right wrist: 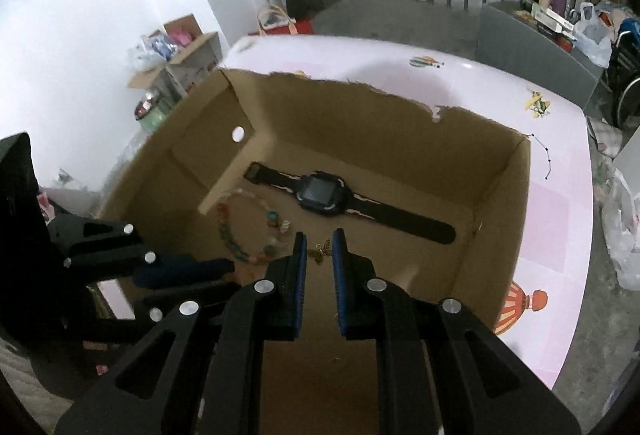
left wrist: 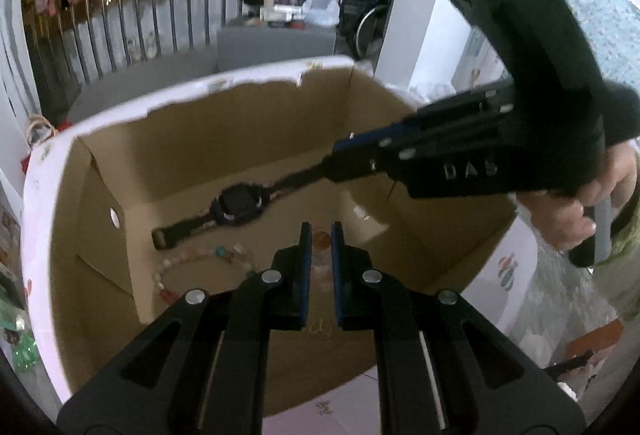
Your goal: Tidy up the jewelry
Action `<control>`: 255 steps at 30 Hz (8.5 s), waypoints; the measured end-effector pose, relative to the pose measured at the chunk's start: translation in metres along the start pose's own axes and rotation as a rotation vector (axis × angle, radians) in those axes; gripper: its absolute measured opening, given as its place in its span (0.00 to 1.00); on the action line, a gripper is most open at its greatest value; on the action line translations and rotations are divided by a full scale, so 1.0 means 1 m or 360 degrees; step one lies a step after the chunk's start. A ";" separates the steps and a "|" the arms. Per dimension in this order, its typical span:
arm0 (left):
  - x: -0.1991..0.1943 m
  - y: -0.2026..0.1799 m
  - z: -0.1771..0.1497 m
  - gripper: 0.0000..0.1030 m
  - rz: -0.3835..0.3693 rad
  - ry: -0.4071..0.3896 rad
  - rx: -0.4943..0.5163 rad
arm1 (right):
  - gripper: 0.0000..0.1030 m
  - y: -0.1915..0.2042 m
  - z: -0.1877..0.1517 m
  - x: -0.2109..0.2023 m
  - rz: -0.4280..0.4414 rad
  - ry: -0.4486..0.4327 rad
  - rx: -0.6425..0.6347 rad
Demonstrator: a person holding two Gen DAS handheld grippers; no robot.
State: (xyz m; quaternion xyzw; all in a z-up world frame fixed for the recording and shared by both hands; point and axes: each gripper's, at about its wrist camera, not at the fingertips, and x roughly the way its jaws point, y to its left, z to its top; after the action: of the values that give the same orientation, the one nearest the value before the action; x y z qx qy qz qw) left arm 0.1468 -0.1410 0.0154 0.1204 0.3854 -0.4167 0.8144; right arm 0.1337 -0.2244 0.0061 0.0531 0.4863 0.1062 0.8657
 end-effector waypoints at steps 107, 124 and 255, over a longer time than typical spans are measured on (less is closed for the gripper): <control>-0.035 -0.001 -0.175 0.20 0.0095 -0.0019 0.0017 | 0.06 0.114 -0.134 0.065 0.0075 -0.0086 -0.0532; -0.043 -0.002 -0.179 0.20 0.0062 -0.0074 0.0025 | 0.03 0.096 -0.133 0.030 0.0205 -0.0141 -0.0296; -0.136 0.019 -0.101 0.92 0.0922 0.0178 -0.0665 | 0.94 0.040 -0.150 -0.079 -0.0757 -0.0313 0.0524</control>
State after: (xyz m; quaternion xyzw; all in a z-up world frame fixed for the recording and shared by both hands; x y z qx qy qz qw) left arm 0.0595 0.0027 0.0435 0.0781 0.4561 -0.0735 0.8835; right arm -0.0392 -0.2055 0.0014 0.0873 0.4097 -0.1853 0.8889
